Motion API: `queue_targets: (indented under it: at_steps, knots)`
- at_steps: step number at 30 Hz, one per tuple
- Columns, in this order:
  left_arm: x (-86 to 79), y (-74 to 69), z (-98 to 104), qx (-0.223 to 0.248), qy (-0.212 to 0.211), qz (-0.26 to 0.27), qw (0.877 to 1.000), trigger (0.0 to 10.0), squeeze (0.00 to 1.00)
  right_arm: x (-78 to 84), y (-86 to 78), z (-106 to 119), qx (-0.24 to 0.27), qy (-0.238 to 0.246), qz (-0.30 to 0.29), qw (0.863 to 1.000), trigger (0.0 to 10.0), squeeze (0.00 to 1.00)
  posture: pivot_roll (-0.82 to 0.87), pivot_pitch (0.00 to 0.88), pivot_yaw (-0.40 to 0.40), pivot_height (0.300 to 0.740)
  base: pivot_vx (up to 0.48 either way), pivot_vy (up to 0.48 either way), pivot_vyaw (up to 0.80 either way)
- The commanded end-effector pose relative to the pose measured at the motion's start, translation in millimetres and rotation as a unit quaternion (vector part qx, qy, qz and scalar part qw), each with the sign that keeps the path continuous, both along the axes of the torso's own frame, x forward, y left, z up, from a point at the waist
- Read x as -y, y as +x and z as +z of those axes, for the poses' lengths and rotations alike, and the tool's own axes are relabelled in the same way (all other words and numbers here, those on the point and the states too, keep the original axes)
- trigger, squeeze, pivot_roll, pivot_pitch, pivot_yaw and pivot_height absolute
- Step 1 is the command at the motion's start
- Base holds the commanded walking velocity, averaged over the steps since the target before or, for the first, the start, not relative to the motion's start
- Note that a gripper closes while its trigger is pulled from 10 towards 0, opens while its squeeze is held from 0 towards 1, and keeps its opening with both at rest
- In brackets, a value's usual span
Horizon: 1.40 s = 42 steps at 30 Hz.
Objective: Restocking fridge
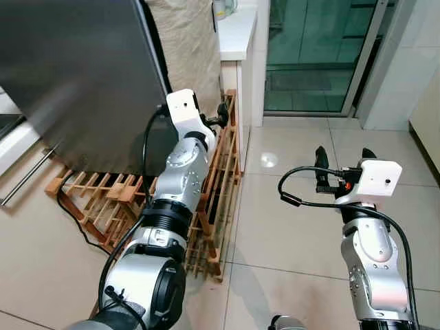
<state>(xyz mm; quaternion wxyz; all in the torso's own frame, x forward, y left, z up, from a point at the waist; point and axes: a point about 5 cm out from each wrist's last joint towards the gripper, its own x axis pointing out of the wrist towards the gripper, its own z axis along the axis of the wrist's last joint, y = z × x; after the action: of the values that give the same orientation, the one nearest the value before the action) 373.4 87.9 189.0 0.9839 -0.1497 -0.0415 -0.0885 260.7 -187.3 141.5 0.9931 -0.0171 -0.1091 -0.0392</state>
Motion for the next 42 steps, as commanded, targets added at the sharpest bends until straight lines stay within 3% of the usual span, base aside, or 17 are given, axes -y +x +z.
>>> queue_targets:
  at_steps: [1, 2, 3, 5, 6, 7, 9, 11, 16, 19, 25, 28, 32, 36, 38, 42]
  knots:
    - [-16.0, -3.8, 2, 0.016, 0.023, 0.005, 1.000, 10.0, 0.00, -1.7, -3.1, 4, 0.003, -0.005, 0.001, 1.000, 10.0, 0.00, -0.20, 0.000, 0.161, 0.740, 0.000, 0.000, 0.00]
    - [-37.3, -26.9, 2, 0.064, 0.069, -0.005, 0.996, 10.0, 0.00, -1.8, -16.3, 7, 0.011, -0.016, 0.001, 1.000, 10.0, 0.00, -0.18, 0.000, 0.164, 0.740, 0.000, 0.000, 0.00]
    - [-37.3, -26.9, 2, 0.064, 0.069, -0.005, 0.996, 10.0, 0.00, -1.8, -16.3, 7, 0.011, -0.016, 0.001, 1.000, 10.0, 0.00, -0.18, 0.000, 0.164, 0.740, 0.000, 0.000, 0.00]
    - [-68.7, -63.3, -9, 0.097, 0.089, 0.025, 0.991, 10.0, 0.00, 2.5, -36.0, 7, 0.020, -0.034, -0.002, 0.999, 10.0, 0.00, -0.16, 0.000, 0.161, 0.740, 0.000, 0.000, 0.00]
    - [-68.7, -63.3, -9, 0.097, 0.089, 0.025, 0.991, 10.0, 0.00, 2.5, -36.0, 7, 0.020, -0.034, -0.002, 0.999, 10.0, 0.00, -0.16, 0.000, 0.161, 0.740, 0.000, 0.000, 0.00]
    - [-82.2, -86.6, -24, 0.093, 0.095, 0.048, 0.990, 10.0, 0.00, 8.7, -45.8, 6, 0.026, -0.038, -0.016, 0.999, 10.0, 0.00, -0.16, 0.000, 0.157, 0.740, 0.000, 0.000, 0.00]
    - [-81.7, -92.9, -32, 0.081, 0.100, 0.052, 0.990, 10.0, 0.00, 11.4, -47.6, 6, 0.028, -0.037, -0.021, 0.999, 10.0, 0.00, -0.16, 0.000, 0.154, 0.740, 0.000, 0.000, 0.00]
    - [-72.0, -105.2, -49, 0.061, 0.146, 0.033, 0.987, 10.0, 0.00, 12.7, -49.1, 7, 0.030, -0.057, -0.018, 0.998, 10.0, 0.00, -0.18, 0.000, 0.147, 0.740, 0.000, 0.000, 0.00]
    - [-63.5, -120.6, -58, 0.035, 0.137, 0.006, 0.990, 10.0, 0.00, 16.8, -51.9, 3, 0.019, -0.084, -0.014, 0.996, 10.0, 0.00, -0.17, 0.000, 0.120, 0.740, 0.000, 0.000, 0.00]
    - [-59.4, -114.5, -38, 0.063, 0.130, 0.009, 0.989, 10.0, 0.00, 24.4, -48.9, 1, 0.004, -0.080, -0.014, 0.997, 10.0, 0.00, -0.16, 0.000, 0.091, 0.740, 0.000, 0.000, 0.00]
    - [-54.9, -103.6, -29, 0.077, 0.101, 0.013, 0.992, 10.0, 0.00, 20.3, -33.5, 5, 0.016, -0.075, 0.000, 0.997, 10.0, 0.00, -0.16, 0.000, 0.082, 0.740, 0.000, -0.356, 0.00]
    - [-53.0, -97.2, -28, 0.068, 0.094, 0.016, 0.993, 10.0, 0.00, 17.7, -25.3, 9, 0.024, -0.077, 0.008, 0.997, 10.0, 0.00, -0.16, 0.000, 0.077, 0.740, 0.000, -0.446, 0.00]
    - [-56.6, -76.4, -29, 0.023, 0.076, 0.062, 0.995, 10.0, 0.00, 15.4, -14.1, 14, 0.030, -0.069, 0.014, 0.997, 10.0, 0.00, -0.16, 0.000, 0.077, 0.740, 0.133, -0.373, 0.00]
    - [-53.7, -64.2, -20, 0.032, 0.073, 0.062, 0.995, 10.0, 0.00, 10.4, -6.9, 17, 0.033, -0.069, 0.028, 0.997, 10.0, 0.00, -0.17, 0.000, 0.074, 0.740, 0.000, 0.000, 0.00]
    - [-44.1, -55.7, -13, 0.041, 0.072, 0.051, 0.995, 10.0, 0.00, 2.0, -1.8, 19, 0.035, -0.071, 0.050, 0.996, 10.0, 0.00, -0.18, 0.000, 0.073, 0.740, 0.000, 0.000, 0.00]
    - [-40.3, -49.6, -13, 0.031, 0.068, 0.062, 0.995, 10.0, 0.00, 0.8, -0.7, 18, 0.032, -0.069, 0.054, 0.996, 10.0, 0.00, -0.19, 0.000, 0.070, 0.740, 0.000, 0.000, 0.00]
